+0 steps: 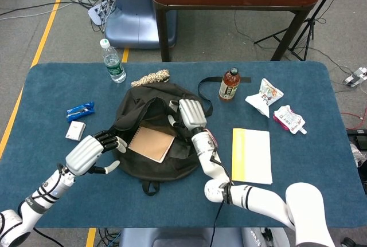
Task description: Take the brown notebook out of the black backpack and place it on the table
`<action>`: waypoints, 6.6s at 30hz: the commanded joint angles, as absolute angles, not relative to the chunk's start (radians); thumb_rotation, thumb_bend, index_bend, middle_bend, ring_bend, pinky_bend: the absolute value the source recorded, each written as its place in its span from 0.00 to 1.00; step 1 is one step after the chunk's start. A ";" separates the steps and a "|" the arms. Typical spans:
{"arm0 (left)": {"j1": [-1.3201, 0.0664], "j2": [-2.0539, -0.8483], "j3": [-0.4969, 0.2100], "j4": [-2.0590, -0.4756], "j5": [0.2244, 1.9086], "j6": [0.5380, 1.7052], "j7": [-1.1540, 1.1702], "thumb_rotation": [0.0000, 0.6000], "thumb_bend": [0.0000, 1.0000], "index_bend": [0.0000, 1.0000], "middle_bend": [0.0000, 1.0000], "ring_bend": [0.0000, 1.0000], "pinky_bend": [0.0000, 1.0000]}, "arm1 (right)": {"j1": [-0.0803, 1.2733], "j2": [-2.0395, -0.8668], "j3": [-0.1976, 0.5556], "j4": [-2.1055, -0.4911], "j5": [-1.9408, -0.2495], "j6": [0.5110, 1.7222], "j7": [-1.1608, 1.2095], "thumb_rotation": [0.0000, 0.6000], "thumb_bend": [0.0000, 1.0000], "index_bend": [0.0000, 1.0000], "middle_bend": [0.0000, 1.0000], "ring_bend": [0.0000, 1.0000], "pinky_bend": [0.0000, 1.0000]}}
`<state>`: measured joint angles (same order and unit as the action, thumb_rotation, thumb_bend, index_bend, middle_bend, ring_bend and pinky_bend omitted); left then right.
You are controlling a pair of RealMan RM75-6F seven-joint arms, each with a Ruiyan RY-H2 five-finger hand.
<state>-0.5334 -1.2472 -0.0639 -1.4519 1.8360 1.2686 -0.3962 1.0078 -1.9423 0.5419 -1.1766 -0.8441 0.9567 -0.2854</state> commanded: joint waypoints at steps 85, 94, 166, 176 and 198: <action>-0.750 -1.825 -0.003 -0.794 1.614 1.058 -0.111 1.00 0.21 0.08 0.11 0.15 0.25 | 0.982 -1.885 0.474 -1.265 -0.784 1.002 -0.274 1.00 0.53 0.79 0.57 0.44 0.59; -0.760 -1.866 -0.018 -0.753 1.597 1.058 -0.124 1.00 0.21 0.12 0.11 0.15 0.25 | 0.982 -1.891 0.470 -1.255 -0.782 0.999 -0.272 1.00 0.53 0.79 0.57 0.44 0.59; -0.631 -1.711 0.017 -0.850 1.672 1.478 -0.319 1.00 0.57 0.74 0.73 0.62 0.45 | 0.968 -1.844 0.472 -1.298 -0.776 0.996 -0.257 1.00 0.53 0.79 0.57 0.47 0.59; -0.560 -1.562 0.024 -0.985 1.691 1.577 -0.315 1.00 0.57 0.74 0.73 0.62 0.45 | 0.962 -1.836 0.465 -1.291 -0.776 0.983 -0.245 1.00 0.53 0.79 0.57 0.47 0.59; -0.551 -1.385 -0.100 -1.157 1.647 1.608 -0.345 1.00 0.57 0.76 0.76 0.65 0.45 | 0.920 -1.774 0.363 -1.358 -0.887 0.915 -0.198 1.00 0.53 0.78 0.57 0.47 0.59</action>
<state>-0.5487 -1.3886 -0.0965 -1.1536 1.6451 1.6073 -0.3475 0.9260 -1.7823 0.3738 -1.3493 -0.8755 0.9210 -0.2018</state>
